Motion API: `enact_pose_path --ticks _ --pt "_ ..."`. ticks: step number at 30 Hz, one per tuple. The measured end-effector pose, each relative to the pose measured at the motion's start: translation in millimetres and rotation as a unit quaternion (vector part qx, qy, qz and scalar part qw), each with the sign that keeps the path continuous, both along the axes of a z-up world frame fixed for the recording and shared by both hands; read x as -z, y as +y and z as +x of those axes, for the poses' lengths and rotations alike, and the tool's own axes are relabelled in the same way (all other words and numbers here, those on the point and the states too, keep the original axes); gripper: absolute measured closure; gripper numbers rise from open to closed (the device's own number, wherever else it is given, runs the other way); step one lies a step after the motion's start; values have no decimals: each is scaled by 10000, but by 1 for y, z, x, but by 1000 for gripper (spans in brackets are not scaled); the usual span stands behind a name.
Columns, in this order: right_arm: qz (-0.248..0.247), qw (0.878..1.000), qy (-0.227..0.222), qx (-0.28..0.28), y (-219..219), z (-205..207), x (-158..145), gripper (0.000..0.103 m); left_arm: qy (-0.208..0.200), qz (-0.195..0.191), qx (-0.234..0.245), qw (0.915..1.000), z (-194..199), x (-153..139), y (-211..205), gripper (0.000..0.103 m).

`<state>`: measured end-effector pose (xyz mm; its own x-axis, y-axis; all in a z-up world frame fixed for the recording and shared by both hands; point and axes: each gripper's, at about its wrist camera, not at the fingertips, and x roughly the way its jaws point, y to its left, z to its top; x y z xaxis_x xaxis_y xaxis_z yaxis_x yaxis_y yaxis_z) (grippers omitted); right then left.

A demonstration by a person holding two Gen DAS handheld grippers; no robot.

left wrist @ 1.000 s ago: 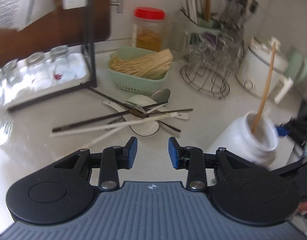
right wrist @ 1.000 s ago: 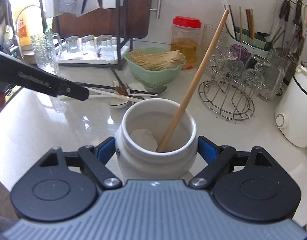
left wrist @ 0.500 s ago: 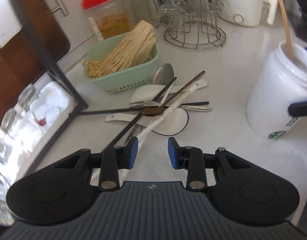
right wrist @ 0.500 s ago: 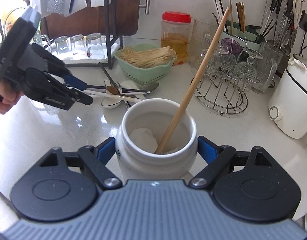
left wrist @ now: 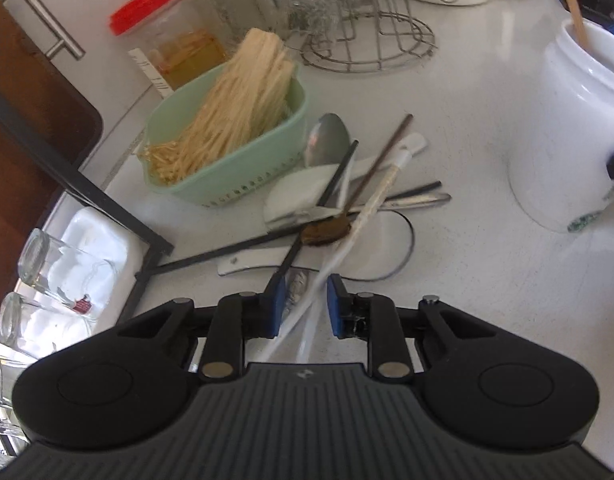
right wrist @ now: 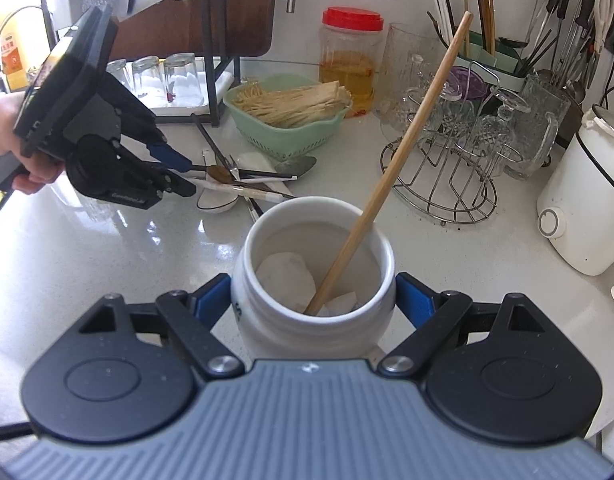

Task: Organize utensils
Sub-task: 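Grasp a white plastic chopstick from the pile with the left gripper, then lift the white chopstick and carry it toward the white jar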

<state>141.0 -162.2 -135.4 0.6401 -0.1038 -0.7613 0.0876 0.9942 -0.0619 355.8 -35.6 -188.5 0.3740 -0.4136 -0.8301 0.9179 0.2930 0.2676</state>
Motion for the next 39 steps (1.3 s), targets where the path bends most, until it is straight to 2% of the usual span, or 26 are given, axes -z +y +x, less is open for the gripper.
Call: enact_pose_path --ticks 3,10,17,21,27,33,36,39 --pt "-16 10000 10 65 2 1 0 13 197 -12 83 9998 5 0 -3 79" --pt "-55 9999 -1 134 4 2 1 13 170 205 433 9987 6 6 -12 80" --pt "-91 9997 -62 202 6 2 2 13 258 170 474 9984 4 6 -14 93" --pt "-101 9997 -89 221 6 1 2 13 310 98 365 9988 0 2 -13 96" --pt "-113 9996 -145 218 6 0 2 13 637 -105 -36 9979 -7 -9 -8 96" --pt "-126 9995 -210 214 6 -1 3 12 1006 -292 -503 9932 -24 -15 0 96" --pt "-138 9994 -244 203 6 -2 4 12 1270 -355 -827 9878 -34 -14 7 96" --pt "-145 9994 -261 191 6 -3 4 13 1609 -405 -1259 9781 -43 -10 17 96"
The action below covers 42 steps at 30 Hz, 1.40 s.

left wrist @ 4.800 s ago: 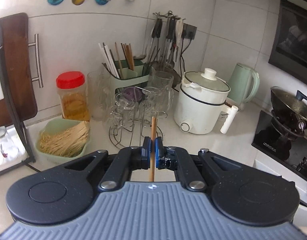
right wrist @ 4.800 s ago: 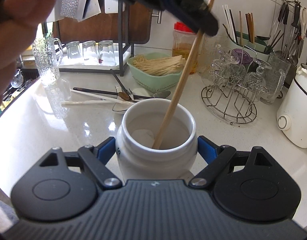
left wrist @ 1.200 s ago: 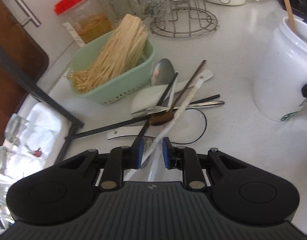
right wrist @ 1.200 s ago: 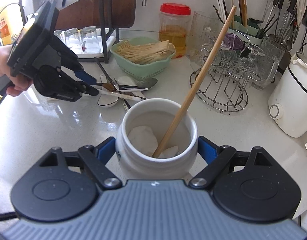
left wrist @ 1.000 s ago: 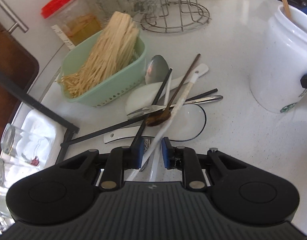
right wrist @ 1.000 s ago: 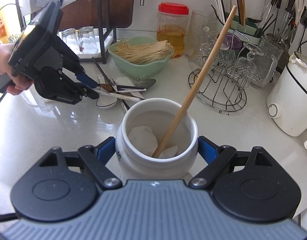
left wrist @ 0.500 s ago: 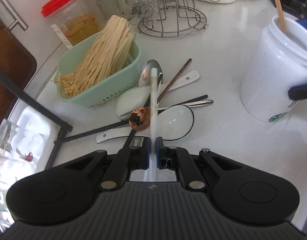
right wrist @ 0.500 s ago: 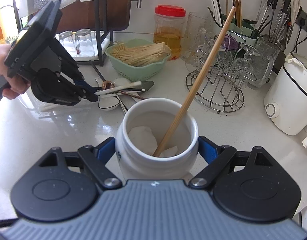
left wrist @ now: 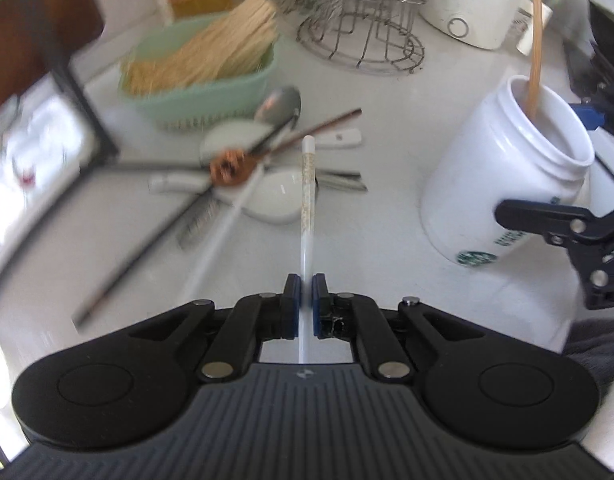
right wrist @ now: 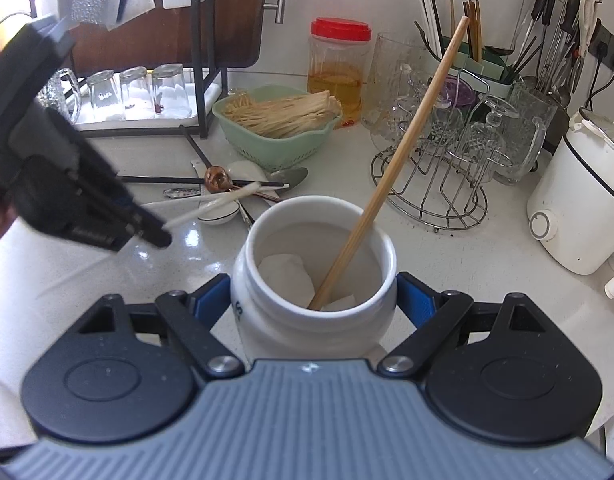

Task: Organize utensils
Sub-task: 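Lift the white chopstick and carry it toward the white jar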

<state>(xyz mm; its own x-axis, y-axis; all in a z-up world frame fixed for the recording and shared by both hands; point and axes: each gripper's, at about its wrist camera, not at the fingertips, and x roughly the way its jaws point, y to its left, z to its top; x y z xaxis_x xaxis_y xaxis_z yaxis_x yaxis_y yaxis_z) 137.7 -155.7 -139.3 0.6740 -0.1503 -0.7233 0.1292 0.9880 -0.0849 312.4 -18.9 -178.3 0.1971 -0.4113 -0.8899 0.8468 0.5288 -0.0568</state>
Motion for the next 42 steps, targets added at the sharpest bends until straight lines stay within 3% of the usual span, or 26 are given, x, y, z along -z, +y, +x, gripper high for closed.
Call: enact_pose_path --ticks 5,11,26,28,30,31,36,42 --pt "-21 10000 10 -31 0 1 0 12 387 -64 -514 9979 -20 4 17 96" --pt "-22 9998 -9 -199 -1 -1 0 12 447 108 -722 9963 -45 14 22 96" --pt "-19 9990 -105 -423 -2 -3 1 12 84 21 -831 9965 -64 16 20 95" --pt "-14 9990 -111 -436 -2 -3 1 13 79 5 -848 9964 -63 15 19 91" --pt "-10 9989 -123 -442 -2 -4 1 13 52 -43 -872 9962 -60 15 17 78" --pt "-11 9989 -129 -445 -2 -5 0 13 28 -71 -875 9961 -59 16 15 77" --pt "-2 9986 -106 -510 -3 -6 0 13 -98 -241 -810 9964 -50 16 -1 76" --pt "43 9984 -82 -561 -4 -7 -1 13 -410 -173 -590 9973 -48 20 -28 77"
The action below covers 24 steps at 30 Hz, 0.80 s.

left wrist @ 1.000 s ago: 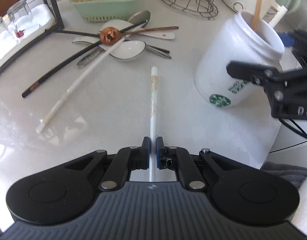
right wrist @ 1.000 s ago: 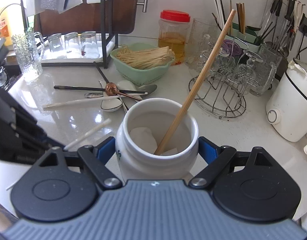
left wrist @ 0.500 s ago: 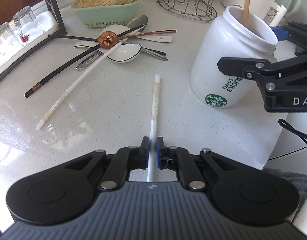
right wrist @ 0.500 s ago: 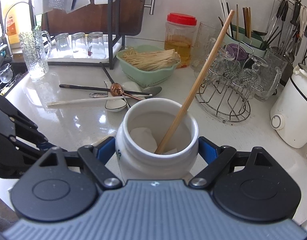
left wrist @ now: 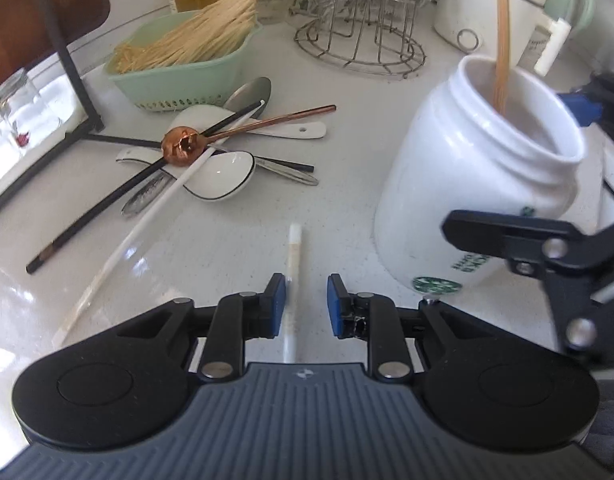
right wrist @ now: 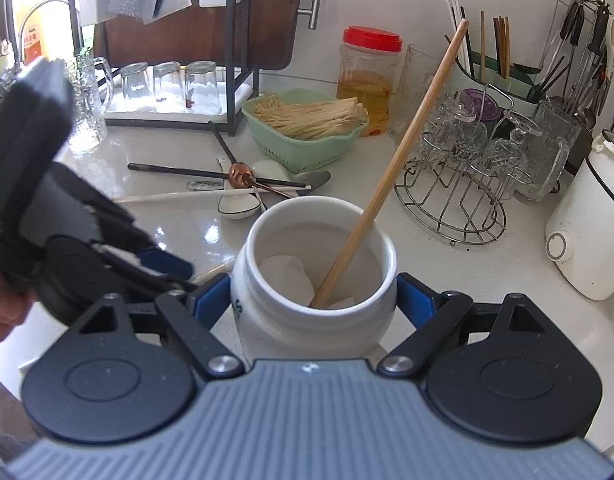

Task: Organize utensils
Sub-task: 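Lift the white chopstick and carry it toward the white jar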

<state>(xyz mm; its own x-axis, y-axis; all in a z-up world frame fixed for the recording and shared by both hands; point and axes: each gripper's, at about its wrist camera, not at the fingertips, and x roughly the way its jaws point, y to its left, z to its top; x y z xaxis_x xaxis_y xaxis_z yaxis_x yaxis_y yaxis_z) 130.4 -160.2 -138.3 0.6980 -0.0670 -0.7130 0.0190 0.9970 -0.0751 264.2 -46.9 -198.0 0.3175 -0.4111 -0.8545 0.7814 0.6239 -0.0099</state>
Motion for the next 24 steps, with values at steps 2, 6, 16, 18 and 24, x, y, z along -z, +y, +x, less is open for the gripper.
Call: enact_pose_path --ticks 2,6,16,18,24 --pt "-8 10000 -1 -16 -1 -1 0 13 -60 66 -12 10000 2 0 -5 77" --pt "-16 10000 -35 -18 -1 -3 0 13 16 142 -12 9999 6 -2 -10 85" --pt "-23 9999 -167 -19 0 -7 2 13 212 -115 -549 9982 11 -8 1 96" --pt "-17 9998 -188 3 1 -8 2 13 204 -307 -688 9970 10 -19 8 96" --pt "-21 9996 -270 61 2 -10 3 13 42 -951 -1072 9897 4 -61 29 96"
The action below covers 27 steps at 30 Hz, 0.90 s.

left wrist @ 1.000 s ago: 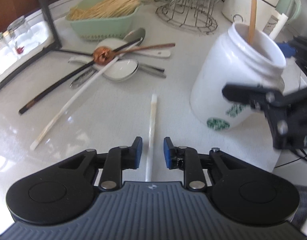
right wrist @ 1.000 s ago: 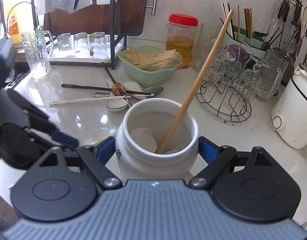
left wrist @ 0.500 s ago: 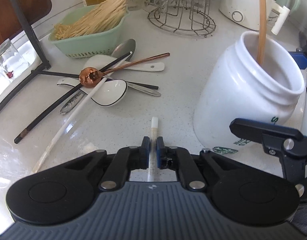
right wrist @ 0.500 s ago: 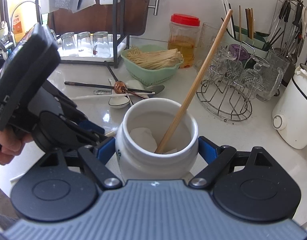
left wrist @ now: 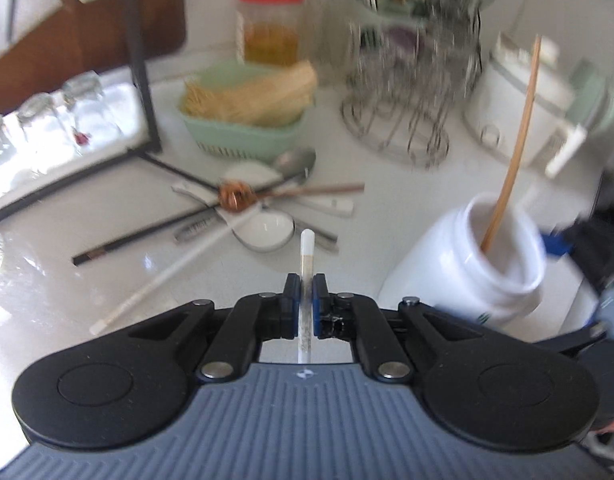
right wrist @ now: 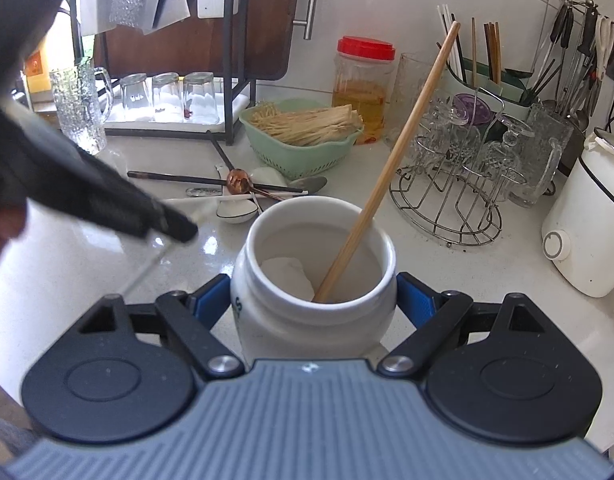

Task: Organize utensils
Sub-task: 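Lift the white chopstick and carry it toward the white jar, then lower the white chopstick into the white jar with the left gripper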

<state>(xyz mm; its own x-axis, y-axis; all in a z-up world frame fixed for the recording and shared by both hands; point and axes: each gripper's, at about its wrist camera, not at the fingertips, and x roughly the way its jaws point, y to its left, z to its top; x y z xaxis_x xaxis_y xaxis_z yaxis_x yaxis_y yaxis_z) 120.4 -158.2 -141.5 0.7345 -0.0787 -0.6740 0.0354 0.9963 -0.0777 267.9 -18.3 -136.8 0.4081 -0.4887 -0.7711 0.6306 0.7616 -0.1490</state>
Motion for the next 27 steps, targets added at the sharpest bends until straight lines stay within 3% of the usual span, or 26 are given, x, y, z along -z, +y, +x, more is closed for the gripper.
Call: enact_pose_path --ticks 5,11,27 --pt "-21 10000 -30 -28 0 -1 0 12 -141 -501 -149 9985 -4 -35 10 96" --pt "-17 10000 -63 -11 1 -2 1 13 -233 -884 20 9958 -14 -66 12 96" --pt "-21 9999 -118 55 3 -3 1 13 -359 -1264 399 9905 -39 -106 15 97"
